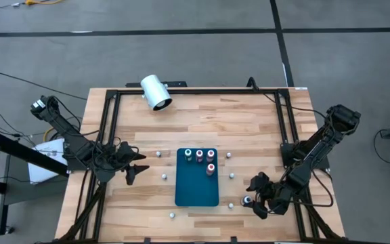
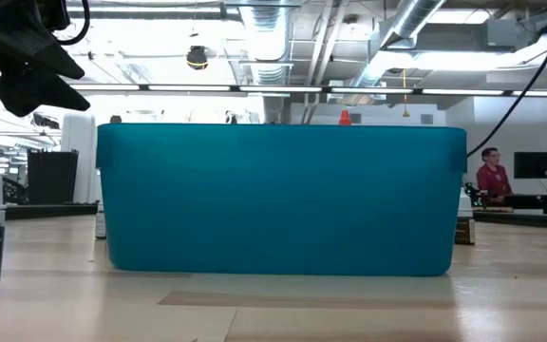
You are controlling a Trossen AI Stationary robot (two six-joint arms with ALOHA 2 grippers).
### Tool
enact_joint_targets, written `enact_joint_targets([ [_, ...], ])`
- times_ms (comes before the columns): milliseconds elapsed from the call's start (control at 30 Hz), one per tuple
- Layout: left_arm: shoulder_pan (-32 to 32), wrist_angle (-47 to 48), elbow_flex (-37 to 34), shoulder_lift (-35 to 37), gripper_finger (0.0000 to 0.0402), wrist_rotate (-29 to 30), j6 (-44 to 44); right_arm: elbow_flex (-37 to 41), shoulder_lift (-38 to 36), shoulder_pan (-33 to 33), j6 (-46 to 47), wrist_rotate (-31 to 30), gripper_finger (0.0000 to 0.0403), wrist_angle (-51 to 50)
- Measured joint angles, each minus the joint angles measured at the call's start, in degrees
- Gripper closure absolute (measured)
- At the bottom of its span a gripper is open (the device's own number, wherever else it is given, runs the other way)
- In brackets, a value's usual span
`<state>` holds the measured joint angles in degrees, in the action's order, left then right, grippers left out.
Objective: Pick & Place food coloring
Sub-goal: Put the big black food coloring bottle into the blue container
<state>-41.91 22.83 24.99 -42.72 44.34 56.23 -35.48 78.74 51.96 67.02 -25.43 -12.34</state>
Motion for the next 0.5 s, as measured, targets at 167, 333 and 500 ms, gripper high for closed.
enact_joint_targets([
  [167, -0.02, 0.00, 0.00, 0.00, 0.0159, -0.01, -0.02, 0.00, 0.00, 0.00, -0.02, 0.00, 0.0085, 0.05],
  [333, 0.00, 0.00, 0.00, 0.00, 0.0159, 0.00, -0.02, 0.00, 0.00, 0.00, 0.00, -0.01, 0.0095, 0.16],
  [500, -0.01, 0.00, 0.00, 0.00, 0.0159, 0.00, -0.02, 0.00, 0.00, 0.00, 0.00, -0.02, 0.0110, 0.16],
])
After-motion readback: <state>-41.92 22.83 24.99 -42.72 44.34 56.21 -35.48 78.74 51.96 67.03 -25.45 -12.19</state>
